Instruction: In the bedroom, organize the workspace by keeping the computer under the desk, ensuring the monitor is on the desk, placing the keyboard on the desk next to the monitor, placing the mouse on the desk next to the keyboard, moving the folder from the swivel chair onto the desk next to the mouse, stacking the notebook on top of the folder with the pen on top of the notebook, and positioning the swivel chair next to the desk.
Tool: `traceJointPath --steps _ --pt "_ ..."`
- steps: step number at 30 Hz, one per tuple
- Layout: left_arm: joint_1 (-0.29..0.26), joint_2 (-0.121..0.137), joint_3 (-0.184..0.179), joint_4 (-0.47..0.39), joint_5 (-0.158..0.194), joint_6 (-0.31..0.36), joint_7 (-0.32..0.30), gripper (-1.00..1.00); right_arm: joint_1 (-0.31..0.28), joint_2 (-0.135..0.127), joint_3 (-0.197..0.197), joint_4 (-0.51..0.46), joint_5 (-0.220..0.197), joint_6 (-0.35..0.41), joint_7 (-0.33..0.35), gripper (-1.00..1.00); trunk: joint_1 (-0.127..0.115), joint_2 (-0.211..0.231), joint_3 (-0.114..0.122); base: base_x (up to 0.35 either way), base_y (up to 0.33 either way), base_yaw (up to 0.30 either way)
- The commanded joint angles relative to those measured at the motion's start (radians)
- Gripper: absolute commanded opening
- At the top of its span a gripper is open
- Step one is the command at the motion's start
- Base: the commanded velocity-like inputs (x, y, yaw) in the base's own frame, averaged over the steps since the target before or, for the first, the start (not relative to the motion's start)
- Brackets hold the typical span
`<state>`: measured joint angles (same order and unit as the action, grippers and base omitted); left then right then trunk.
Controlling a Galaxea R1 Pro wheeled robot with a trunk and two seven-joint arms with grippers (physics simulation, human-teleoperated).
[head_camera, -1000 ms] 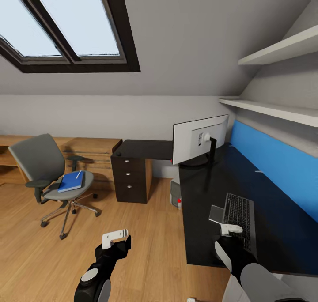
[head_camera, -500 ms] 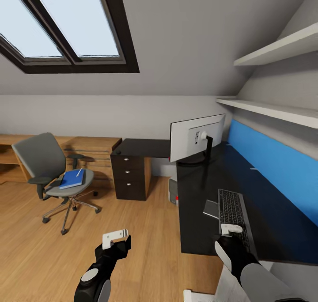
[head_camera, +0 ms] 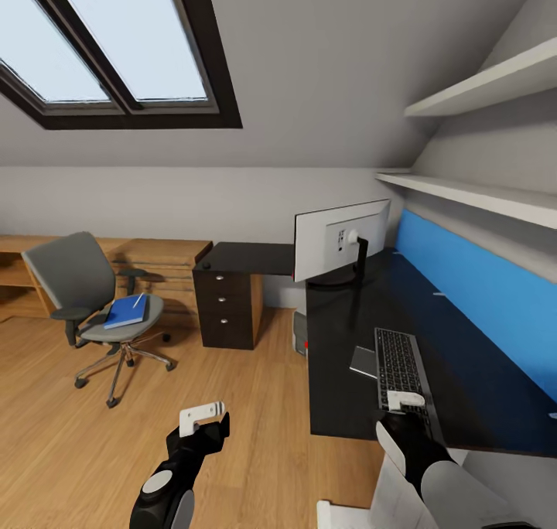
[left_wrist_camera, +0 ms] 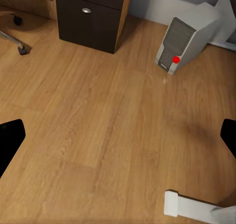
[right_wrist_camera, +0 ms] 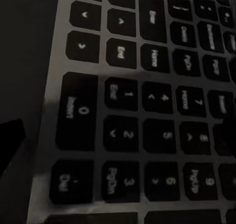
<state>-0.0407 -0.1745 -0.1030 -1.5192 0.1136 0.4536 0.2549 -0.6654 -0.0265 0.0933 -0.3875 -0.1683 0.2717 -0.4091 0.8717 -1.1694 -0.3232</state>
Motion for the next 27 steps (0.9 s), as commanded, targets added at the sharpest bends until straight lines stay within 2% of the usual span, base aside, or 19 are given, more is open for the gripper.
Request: traceJointPath --steps 1,3,7,16,27 --pt "-0.001 0.000 -0.001 -0.001 0.010 0.004 0.009 1.00 0.000 -0.001 0.009 -0.004 -0.010 -0.005 -0.006 1.00 -0.004 0.006 0.002 -0.002 -0.001 0.000" --pt "-0.001 0.000 -0.001 0.001 0.009 0.004 0.009 1.00 0.000 -0.001 0.011 -0.020 -0.009 -0.053 -0.004 1.00 -0.012 0.020 0.008 0.000 0.000 0.000" --pt "-0.001 0.000 -0.001 0.002 0.009 0.004 0.009 1.00 0.001 0.001 0.018 -0.062 -0.007 -0.089 -0.005 1.00 -0.027 0.048 0.021 0.000 0.000 0.000" --pt "-0.001 0.000 -0.001 0.003 0.009 0.004 0.009 1.00 0.002 0.002 0.029 -0.105 -0.002 -0.102 -0.006 1.00 -0.061 0.111 0.049 0.000 0.000 0.000" --pt "-0.001 0.000 -0.001 0.004 0.009 0.004 0.009 1.00 0.004 0.000 0.028 -0.142 -0.002 -0.104 -0.005 1.00 -0.061 0.111 0.049 0.000 0.000 0.000"
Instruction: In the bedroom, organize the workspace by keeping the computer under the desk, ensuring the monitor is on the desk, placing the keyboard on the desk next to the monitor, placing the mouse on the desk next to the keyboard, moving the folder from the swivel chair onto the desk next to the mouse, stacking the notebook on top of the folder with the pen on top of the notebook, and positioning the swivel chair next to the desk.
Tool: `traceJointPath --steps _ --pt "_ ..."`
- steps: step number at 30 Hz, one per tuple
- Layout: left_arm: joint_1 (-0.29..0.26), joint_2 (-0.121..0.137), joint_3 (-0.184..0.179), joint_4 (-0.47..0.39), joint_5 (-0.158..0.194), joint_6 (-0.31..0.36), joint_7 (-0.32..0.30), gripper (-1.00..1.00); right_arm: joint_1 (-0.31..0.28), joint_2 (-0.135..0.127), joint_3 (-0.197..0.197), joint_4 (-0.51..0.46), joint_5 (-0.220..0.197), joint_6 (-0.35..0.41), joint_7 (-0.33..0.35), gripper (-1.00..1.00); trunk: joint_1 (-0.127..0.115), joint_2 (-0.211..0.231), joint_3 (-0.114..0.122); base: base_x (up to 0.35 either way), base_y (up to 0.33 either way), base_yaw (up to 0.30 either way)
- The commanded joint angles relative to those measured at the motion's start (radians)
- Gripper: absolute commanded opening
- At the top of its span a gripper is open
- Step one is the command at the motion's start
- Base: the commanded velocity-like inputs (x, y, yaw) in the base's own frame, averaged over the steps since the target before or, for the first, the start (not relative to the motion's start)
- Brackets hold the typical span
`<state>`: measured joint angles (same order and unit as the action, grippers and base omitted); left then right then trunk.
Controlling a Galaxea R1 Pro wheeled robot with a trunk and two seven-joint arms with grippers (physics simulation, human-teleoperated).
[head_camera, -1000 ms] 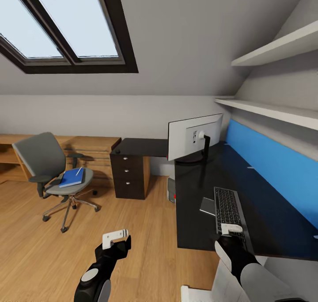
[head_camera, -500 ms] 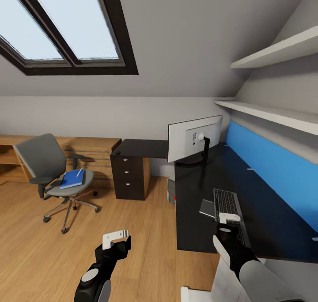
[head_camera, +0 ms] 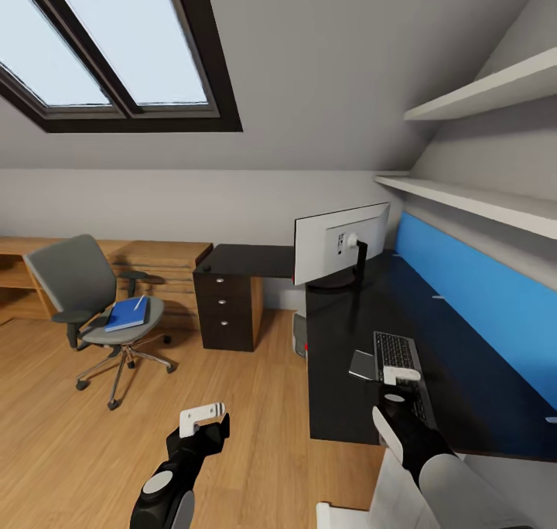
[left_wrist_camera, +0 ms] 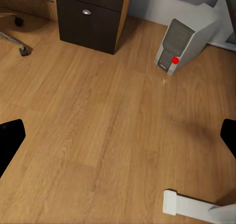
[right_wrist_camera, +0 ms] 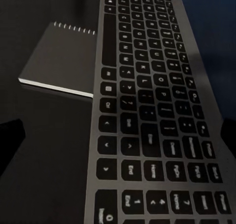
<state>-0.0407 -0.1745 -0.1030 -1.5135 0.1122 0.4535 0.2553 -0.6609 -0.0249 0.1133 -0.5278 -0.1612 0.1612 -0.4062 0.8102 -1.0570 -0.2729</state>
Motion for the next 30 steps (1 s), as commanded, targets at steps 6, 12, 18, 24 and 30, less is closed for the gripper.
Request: traceJointPath --steps 6,12,18,24,30 --pt "-0.001 0.000 -0.004 0.029 0.008 0.004 0.010 1.00 0.001 -0.004 0.008 -0.018 -0.010 0.006 -0.005 1.00 0.000 -0.001 -0.001 0.000 -0.075 0.000" --pt "-0.001 0.000 -0.004 0.033 0.008 0.004 0.010 1.00 0.001 -0.005 0.006 -0.020 -0.011 0.006 -0.004 1.00 0.000 -0.001 -0.001 0.000 -0.290 0.000" --pt "-0.001 0.000 -0.004 0.033 0.007 0.004 0.010 1.00 0.001 -0.007 0.005 -0.020 -0.011 0.006 -0.003 1.00 0.000 -0.001 -0.001 0.000 -0.321 0.000" --pt "-0.001 0.000 -0.004 0.032 0.007 0.003 0.010 1.00 0.001 -0.021 0.005 -0.019 -0.014 0.006 0.012 1.00 0.000 -0.001 -0.001 0.050 -0.303 0.000" --pt "-0.001 0.000 -0.002 0.028 0.009 0.002 0.009 1.00 0.001 -0.043 0.004 -0.014 -0.019 0.007 0.111 1.00 0.000 -0.001 -0.001 0.259 -0.103 0.000"
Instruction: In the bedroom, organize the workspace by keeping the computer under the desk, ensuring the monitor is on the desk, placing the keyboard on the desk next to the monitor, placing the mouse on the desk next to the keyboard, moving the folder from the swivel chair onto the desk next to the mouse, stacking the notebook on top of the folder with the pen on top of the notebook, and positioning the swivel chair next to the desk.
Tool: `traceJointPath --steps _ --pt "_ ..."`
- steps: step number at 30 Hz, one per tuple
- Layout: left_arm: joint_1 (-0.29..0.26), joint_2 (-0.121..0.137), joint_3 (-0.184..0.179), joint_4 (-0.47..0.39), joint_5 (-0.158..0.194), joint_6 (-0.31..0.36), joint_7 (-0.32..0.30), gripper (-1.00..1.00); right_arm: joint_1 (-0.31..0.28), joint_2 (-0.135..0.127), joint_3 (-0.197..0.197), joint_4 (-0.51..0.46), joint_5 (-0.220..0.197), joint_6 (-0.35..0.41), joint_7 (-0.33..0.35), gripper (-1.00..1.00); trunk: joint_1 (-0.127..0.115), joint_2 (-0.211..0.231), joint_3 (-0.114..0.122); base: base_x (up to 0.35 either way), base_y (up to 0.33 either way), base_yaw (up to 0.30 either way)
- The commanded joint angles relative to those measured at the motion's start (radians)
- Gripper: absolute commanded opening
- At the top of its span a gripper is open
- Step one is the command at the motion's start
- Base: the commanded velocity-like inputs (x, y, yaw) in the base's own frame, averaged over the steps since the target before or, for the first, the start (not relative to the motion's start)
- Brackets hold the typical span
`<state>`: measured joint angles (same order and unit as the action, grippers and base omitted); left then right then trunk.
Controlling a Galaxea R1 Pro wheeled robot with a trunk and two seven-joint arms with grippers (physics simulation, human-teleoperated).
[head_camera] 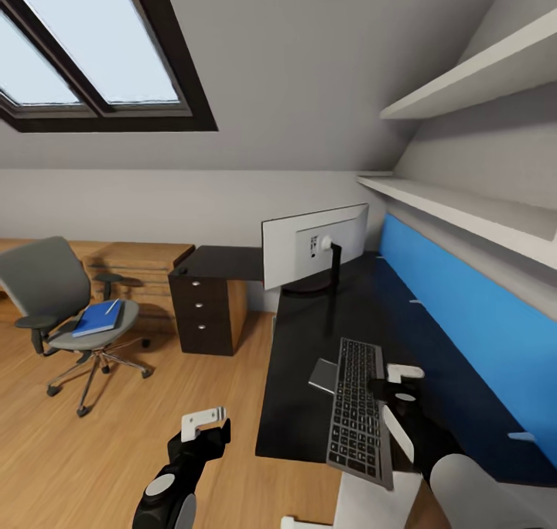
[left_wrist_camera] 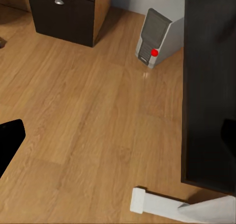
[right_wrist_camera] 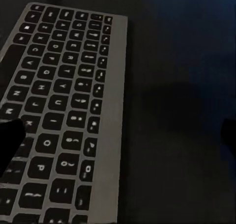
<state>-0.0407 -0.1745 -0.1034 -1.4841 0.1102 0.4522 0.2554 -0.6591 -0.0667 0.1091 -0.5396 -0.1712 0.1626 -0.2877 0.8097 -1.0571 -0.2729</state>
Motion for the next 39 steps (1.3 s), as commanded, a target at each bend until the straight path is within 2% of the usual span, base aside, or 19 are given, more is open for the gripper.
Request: traceJointPath --steps 1,4,7,8,9,10,14,21,25,32,39 --pt "-0.001 0.000 -0.001 -0.002 0.011 0.003 0.009 1.00 -0.001 -0.014 0.007 0.001 -0.011 0.006 0.056 1.00 0.001 -0.001 -0.001 0.307 -0.023 0.000" --pt "-0.001 0.000 -0.001 -0.002 0.011 0.002 0.009 1.00 -0.001 -0.041 -0.002 0.005 -0.013 0.007 0.153 1.00 0.001 -0.001 -0.001 0.313 -0.013 0.000" --pt "-0.001 0.000 -0.001 -0.003 0.011 0.002 0.009 1.00 -0.001 -0.051 -0.017 0.006 -0.014 0.007 0.191 1.00 0.001 -0.001 -0.001 0.318 -0.005 0.000" --pt "-0.001 0.000 -0.001 -0.003 0.011 0.002 0.010 1.00 -0.001 -0.054 -0.033 0.007 -0.014 0.007 0.206 1.00 0.001 -0.001 -0.001 0.319 -0.008 0.000" --pt "-0.001 0.000 -0.001 -0.003 0.011 0.002 0.010 1.00 -0.001 -0.058 -0.076 0.012 -0.014 0.006 0.223 1.00 0.001 -0.001 -0.001 0.320 -0.070 0.000" --pt "-0.001 0.000 -0.001 -0.003 0.011 0.002 0.010 1.00 -0.001 -0.058 -0.097 0.023 -0.014 0.005 0.229 1.00 0.001 -0.001 -0.001 0.318 -0.103 0.000" --pt "-0.001 0.000 -0.001 -0.003 0.012 0.002 0.009 1.00 -0.001 -0.060 -0.123 0.054 -0.015 -0.003 0.238 1.00 0.001 -0.001 -0.001 0.291 -0.131 0.000" --pt "-0.001 0.000 -0.001 -0.005 0.012 0.003 0.009 1.00 -0.001 -0.066 -0.140 0.090 -0.015 -0.039 0.245 1.00 0.001 -0.001 -0.001 0.106 -0.063 0.000" --pt "-0.001 0.000 0.000 -0.041 0.017 0.003 0.008 1.00 -0.001 -0.072 -0.142 0.099 -0.016 -0.048 0.248 1.00 0.001 -0.001 -0.001 0.012 -0.007 0.000" --pt "-0.001 0.000 0.000 -0.059 0.073 0.003 0.009 1.00 -0.001 -0.072 -0.157 0.110 -0.017 -0.056 0.265 1.00 0.001 -0.001 -0.001 0.003 -0.002 0.000" --pt "-0.001 0.000 0.000 -0.062 0.087 0.003 0.010 1.00 -0.001 -0.066 -0.164 0.130 -0.017 -0.057 0.269 1.00 0.001 -0.001 -0.001 0.000 0.000 0.000"
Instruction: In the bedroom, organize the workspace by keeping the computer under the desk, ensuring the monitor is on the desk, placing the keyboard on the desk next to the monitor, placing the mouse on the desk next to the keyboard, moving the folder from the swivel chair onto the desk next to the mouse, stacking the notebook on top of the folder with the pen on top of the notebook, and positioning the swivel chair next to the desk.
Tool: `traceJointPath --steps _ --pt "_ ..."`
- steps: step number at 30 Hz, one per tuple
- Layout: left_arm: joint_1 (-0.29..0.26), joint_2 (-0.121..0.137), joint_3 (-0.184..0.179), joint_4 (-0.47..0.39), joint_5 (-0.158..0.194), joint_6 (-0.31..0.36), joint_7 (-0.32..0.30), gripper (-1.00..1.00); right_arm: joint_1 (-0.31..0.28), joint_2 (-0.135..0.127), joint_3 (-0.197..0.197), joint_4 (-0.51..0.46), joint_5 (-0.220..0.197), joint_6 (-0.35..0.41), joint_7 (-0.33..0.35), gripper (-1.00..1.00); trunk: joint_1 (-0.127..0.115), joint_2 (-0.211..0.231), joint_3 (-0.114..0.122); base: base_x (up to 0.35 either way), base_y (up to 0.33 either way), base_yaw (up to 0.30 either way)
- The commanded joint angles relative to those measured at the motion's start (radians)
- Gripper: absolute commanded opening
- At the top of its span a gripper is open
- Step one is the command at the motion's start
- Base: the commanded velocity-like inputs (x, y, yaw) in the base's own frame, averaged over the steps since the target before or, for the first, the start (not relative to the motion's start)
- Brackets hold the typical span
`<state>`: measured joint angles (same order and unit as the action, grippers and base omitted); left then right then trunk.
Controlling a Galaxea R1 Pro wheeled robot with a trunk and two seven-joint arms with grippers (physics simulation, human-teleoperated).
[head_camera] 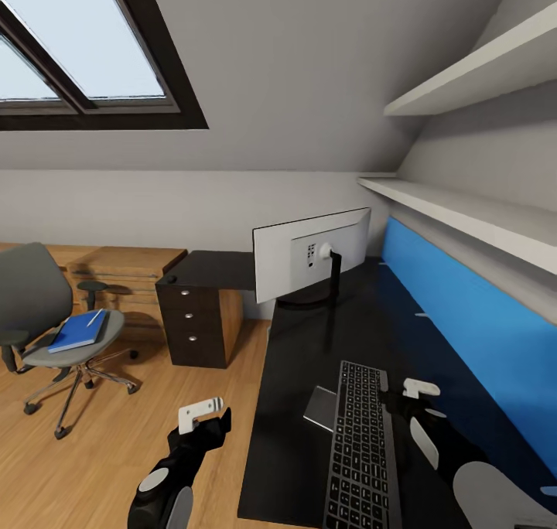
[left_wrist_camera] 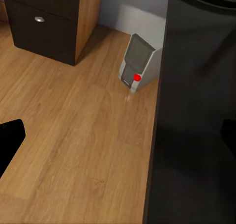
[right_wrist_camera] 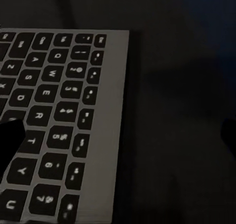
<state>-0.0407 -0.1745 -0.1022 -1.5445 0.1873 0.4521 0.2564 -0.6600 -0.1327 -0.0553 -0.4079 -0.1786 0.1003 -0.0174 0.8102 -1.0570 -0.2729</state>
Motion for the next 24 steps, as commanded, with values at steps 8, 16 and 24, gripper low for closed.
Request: traceJointPath --steps 8,16,24 --pt "-0.001 0.000 -0.001 0.000 0.013 0.003 0.009 1.00 0.000 0.018 0.002 0.001 -0.007 0.008 -0.001 1.00 0.012 -0.022 -0.011 0.000 0.000 0.000" --pt "-0.001 0.000 -0.001 0.000 0.014 0.003 0.009 1.00 0.000 0.038 0.007 0.001 -0.003 0.010 -0.001 1.00 0.042 -0.078 -0.036 0.000 0.000 0.000" --pt "-0.001 0.000 -0.001 0.000 0.014 0.003 0.009 1.00 0.000 0.057 0.009 0.002 0.001 0.010 -0.002 1.00 0.073 -0.134 -0.061 0.000 0.000 0.000"
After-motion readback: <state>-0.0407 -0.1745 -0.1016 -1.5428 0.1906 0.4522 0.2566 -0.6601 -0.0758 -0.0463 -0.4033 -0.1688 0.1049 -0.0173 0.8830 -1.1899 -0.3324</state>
